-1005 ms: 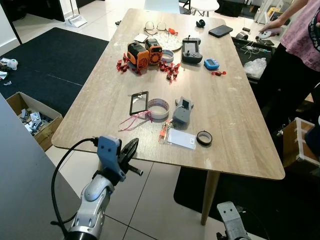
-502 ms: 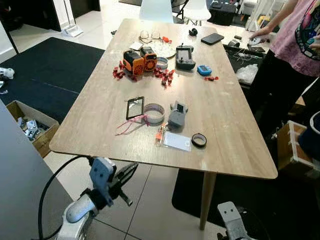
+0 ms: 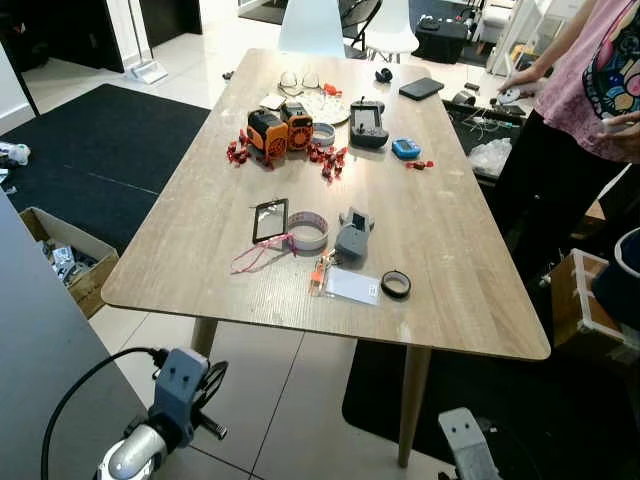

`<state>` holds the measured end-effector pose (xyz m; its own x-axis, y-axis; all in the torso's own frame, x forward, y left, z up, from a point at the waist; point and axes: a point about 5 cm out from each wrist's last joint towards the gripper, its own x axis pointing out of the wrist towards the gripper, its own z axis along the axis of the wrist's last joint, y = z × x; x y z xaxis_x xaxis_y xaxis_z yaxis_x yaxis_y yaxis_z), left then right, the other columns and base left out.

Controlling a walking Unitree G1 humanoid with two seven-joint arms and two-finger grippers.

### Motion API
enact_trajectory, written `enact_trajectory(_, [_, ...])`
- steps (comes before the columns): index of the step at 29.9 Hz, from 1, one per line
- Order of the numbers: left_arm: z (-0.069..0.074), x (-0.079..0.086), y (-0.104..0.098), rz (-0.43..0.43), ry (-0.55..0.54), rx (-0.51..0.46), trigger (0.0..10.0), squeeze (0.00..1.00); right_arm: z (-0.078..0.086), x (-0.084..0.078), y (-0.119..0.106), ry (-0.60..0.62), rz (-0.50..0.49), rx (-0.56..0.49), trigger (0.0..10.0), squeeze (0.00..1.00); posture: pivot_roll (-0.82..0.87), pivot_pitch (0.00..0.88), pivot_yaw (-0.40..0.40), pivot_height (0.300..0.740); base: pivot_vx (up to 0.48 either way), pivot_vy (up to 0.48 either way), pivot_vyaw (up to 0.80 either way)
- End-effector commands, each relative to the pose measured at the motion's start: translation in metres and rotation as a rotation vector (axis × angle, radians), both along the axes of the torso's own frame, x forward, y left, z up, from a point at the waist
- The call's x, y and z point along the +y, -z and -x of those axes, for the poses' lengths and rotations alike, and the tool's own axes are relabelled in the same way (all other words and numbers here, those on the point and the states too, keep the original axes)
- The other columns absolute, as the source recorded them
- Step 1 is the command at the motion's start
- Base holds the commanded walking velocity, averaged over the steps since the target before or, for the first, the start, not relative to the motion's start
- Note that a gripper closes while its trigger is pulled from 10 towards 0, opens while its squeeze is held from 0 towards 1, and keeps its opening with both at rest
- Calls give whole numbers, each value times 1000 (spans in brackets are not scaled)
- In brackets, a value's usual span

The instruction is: Hang keys on a hook

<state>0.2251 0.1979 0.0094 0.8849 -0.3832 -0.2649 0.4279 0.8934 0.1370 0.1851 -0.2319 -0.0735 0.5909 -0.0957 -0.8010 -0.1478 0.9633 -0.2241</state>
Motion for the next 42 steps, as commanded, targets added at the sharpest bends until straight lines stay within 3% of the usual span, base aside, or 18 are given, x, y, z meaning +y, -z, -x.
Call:
enact_trajectory(1, [12,-7,17,-25,-20,57,10000,0,11,-5,4,40,-1,21,10000,0,38,74,-63,740,0,0,0])
enact_trajectory(9, [26,-10,37,-24,-135,106,10000,0,24,-16,6,119,21,21,10000,0,33,77,-64,740,0,0,0])
enact_trajectory(13, [32,-13,44,-23,-165,124,10000,0,35,-33,6,181,105,17,10000,0,33,78,-64,740,0,0,0])
enact_trajectory(16, [35,-17,46,-22,-168,120,10000,0,44,-63,-4,320,251,-36,10000,0,35,80,-66,740,0,0,0])
enact_trajectory(22, [35,-19,47,-23,-172,116,10000,0,39,-121,-40,576,379,-218,10000,0,31,82,-64,740,0,0,0])
enact_trajectory(23, [35,-19,47,-23,-172,116,10000,0,39,-121,-40,576,379,-218,10000,0,31,82,-64,740,0,0,0])
enact_trajectory(25, [36,-20,49,-28,-173,120,10000,0,29,-142,-61,649,419,-319,10000,0,29,82,-62,740,0,0,0])
enact_trajectory(27, [36,-20,49,-28,-173,120,10000,0,29,-142,-61,649,419,-319,10000,0,29,82,-62,740,0,0,0])
enact_trajectory(28, [37,-20,50,-30,-175,122,10000,0,7,-167,-98,743,460,-493,10000,0,31,82,-63,740,0,0,0])
enact_trajectory(30, [37,-20,50,-30,-175,122,10000,0,7,-167,-98,743,460,-493,10000,0,31,82,-63,740,0,0,0])
enact_trajectory(33, [38,-20,50,-32,-176,124,10000,0,-16,-179,-131,799,446,-648,10000,0,32,83,-63,740,0,0,0])
enact_trajectory(34, [38,-20,51,-33,-177,125,10000,0,-39,-178,-151,786,393,-738,10000,0,32,85,-64,740,0,0,0])
enact_trajectory(36, [38,-20,51,-33,-177,125,10000,0,-39,-178,-151,786,393,-738,10000,0,32,85,-64,740,0,0,0])
enact_trajectory(37, [38,-21,51,-34,-176,126,10000,0,-58,-173,-166,758,342,-804,10000,0,32,85,-64,740,0,0,0])
enact_trajectory(38, [38,-21,51,-34,-176,126,10000,0,-58,-173,-166,758,342,-804,10000,0,32,85,-64,740,0,0,0])
enact_trajectory(39, [38,-21,51,-34,-177,127,10000,0,-81,-162,-181,685,277,-867,10000,0,35,86,-69,740,0,0,0])
enact_trajectory(41, [38,-21,51,-34,-177,127,10000,0,-81,-162,-181,685,277,-867,10000,0,35,86,-69,740,0,0,0])
enact_trajectory(42, [38,-21,51,-33,-180,126,10000,0,-110,-140,-195,551,187,-920,10000,0,40,87,-76,740,0,0,0])
